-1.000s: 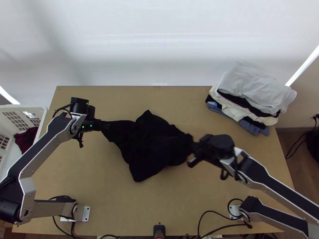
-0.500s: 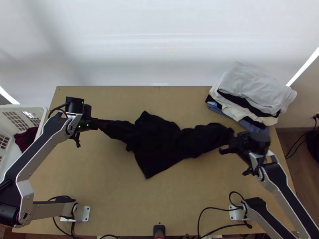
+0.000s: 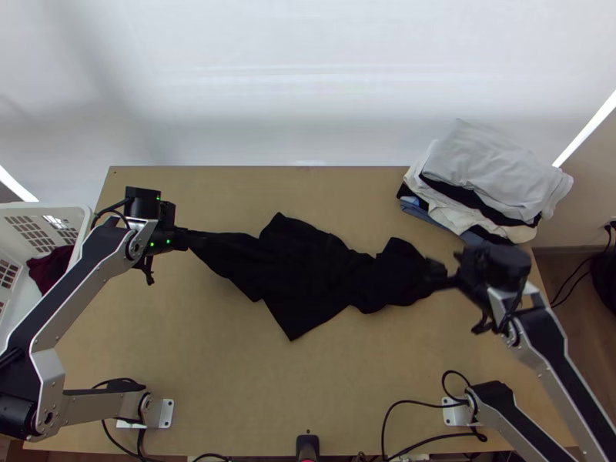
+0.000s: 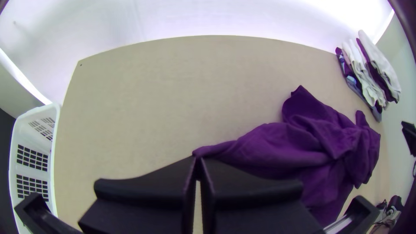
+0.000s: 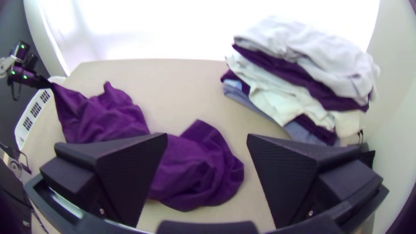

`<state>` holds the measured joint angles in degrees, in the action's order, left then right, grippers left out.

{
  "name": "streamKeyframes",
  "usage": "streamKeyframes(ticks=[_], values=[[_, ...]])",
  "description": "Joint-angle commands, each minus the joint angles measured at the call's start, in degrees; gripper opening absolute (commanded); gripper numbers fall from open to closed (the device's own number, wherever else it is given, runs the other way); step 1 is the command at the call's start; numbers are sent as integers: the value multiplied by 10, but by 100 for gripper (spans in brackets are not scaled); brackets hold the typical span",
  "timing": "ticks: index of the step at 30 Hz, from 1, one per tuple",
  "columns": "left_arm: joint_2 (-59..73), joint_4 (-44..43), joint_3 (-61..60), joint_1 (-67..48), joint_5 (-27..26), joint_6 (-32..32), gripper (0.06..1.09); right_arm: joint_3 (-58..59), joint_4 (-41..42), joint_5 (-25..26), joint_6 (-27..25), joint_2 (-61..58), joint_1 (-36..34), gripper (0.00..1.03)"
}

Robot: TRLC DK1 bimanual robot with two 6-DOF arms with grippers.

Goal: Fold the t-shirt

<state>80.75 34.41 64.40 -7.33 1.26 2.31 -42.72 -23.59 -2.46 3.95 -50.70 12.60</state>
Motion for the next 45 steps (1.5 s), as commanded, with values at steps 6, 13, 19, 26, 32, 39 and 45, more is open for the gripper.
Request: streamKeyframes(ticks=[6,13,19,26,32,39,45], values=[[-11,0,21,0,3,-6,10,-241,-110,0,95,-165,146,92],[-9,2,25,-5,3,0,10,-353,-132,1,117,-307,272,92],[-5,3,25,-5,3,3,10,-409,-144,3,96,-422,307,92],[0,-6,29,-7,3,17,10,-485,-183,13,89,-526,334,92],[2,-10,25,-15,3,27,10,-551,-209,42,77,-569,364,88],[3,-20,23,-14,3,26,10,-620,-235,54,67,-623,368,87],[5,-25,27,-12,3,23,10,-657,-274,65,71,-658,372,78]])
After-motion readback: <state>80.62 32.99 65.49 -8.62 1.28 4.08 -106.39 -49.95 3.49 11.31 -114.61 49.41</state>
